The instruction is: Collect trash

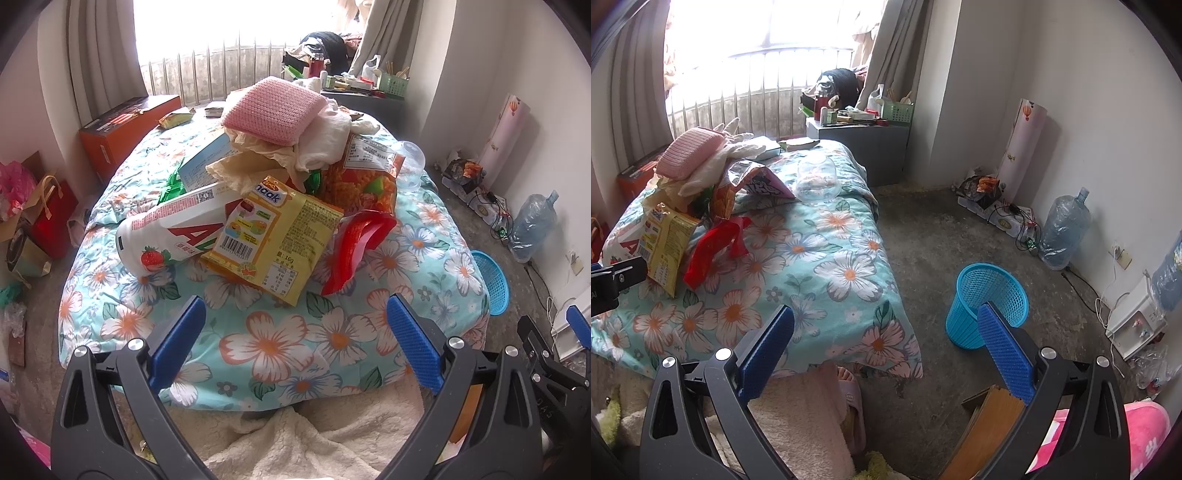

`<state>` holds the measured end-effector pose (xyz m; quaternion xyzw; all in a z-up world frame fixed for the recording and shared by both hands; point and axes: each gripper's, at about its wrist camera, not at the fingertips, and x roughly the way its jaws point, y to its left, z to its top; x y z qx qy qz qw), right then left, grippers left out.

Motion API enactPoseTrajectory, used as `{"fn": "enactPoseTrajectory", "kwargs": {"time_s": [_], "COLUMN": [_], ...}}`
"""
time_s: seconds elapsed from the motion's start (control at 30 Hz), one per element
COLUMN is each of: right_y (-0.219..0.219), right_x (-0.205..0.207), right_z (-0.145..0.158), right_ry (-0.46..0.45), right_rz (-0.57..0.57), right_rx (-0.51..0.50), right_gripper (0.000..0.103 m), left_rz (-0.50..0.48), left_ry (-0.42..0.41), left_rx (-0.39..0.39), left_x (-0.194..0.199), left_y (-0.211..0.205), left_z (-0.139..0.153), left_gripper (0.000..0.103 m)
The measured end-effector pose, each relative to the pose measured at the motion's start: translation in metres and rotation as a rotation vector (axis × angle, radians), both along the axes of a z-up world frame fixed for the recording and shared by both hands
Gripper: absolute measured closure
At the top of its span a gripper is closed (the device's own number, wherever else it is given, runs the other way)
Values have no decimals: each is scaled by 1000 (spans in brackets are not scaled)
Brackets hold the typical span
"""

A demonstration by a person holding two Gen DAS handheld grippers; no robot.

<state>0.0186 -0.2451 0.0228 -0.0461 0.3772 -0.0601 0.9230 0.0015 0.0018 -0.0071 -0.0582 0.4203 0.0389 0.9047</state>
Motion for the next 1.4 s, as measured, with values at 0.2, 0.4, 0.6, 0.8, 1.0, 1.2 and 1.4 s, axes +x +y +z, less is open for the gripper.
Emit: {"fn": "enactPoseTrajectory", "kwargs": {"time_s": [0.2,0.4,0.6,0.8,1.0,1.2,1.4], "right_y": [1,1,1,1,1,-1,4], "right_x": [0,0,0,0,0,2,14], "right_z": [-2,-2,-2,-3,-3,-5,-1], "right_ry": [4,3,3,5,5,12,10], "right_rz": [1,0,0,0,-1,-6,1], "right_rx": [-5,-9,-11,-13,-12,-1,14], "right_gripper": [6,6,6,6,6,6,6], "left_rz": [-1,0,-1,-1,-1,4,-24], "left_ry": [2,2,3,9,12,14,-21], "left_rx": [-4,-3,-4,-6,-7,-6,-94], "left_x": [-1,0,-1,-2,-1,0,8], "left_y": [0,-1,-1,-1,0,2,28], "left_z": [-1,-1,-2,-3,-3,-5,-4], "left_gripper": [9,9,9,9,9,9,9]}}
